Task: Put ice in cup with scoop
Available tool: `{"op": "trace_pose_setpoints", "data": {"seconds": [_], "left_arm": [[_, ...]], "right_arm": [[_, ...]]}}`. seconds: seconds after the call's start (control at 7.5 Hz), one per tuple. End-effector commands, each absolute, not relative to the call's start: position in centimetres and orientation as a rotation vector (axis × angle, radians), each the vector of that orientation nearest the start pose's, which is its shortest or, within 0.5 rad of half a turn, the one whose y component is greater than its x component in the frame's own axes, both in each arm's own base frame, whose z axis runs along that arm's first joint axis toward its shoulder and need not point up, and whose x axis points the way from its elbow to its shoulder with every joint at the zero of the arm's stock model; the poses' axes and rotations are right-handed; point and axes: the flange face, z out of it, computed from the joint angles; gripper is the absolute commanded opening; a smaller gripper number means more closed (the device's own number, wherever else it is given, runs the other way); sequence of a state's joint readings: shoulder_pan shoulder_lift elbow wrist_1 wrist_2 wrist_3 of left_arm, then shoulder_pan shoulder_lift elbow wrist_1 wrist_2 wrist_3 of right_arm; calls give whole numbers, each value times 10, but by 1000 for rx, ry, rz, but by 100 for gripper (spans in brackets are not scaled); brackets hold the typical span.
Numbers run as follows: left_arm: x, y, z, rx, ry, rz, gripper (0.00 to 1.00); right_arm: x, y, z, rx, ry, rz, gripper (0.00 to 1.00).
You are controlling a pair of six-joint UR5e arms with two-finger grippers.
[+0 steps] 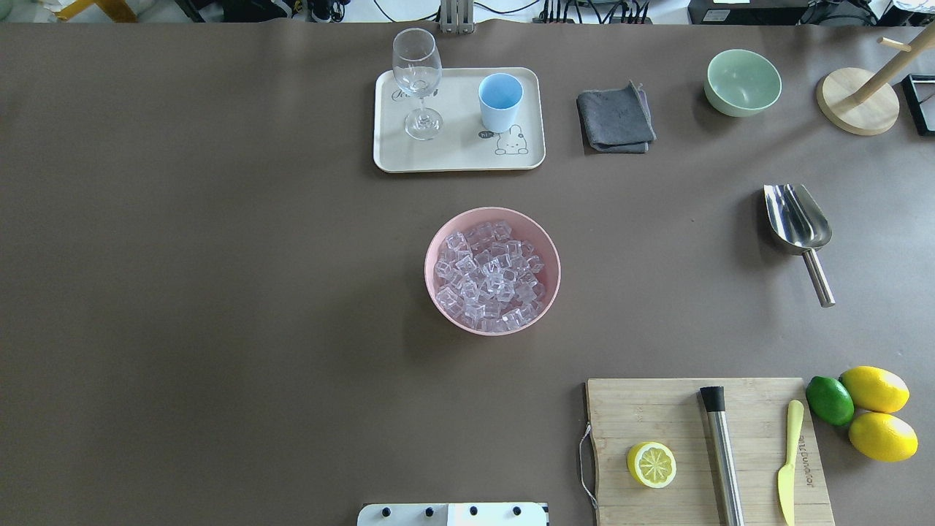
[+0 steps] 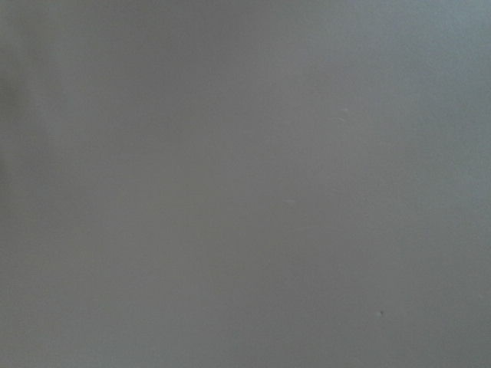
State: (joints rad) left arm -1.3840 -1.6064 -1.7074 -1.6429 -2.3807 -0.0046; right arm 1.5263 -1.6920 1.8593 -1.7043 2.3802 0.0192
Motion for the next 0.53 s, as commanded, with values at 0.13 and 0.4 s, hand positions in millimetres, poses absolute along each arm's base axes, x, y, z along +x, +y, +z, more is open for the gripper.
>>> {"op": "trace_pose_setpoints", "data": {"seconds": [0.13, 0.4], "left_arm": [[46, -519, 566, 139, 826, 287, 99], [49, -529, 569, 131, 824, 285, 99]], "right_arm": [[43, -443, 608, 27, -792, -74, 100], [42, -447, 605, 34, -798, -77, 100]]}}
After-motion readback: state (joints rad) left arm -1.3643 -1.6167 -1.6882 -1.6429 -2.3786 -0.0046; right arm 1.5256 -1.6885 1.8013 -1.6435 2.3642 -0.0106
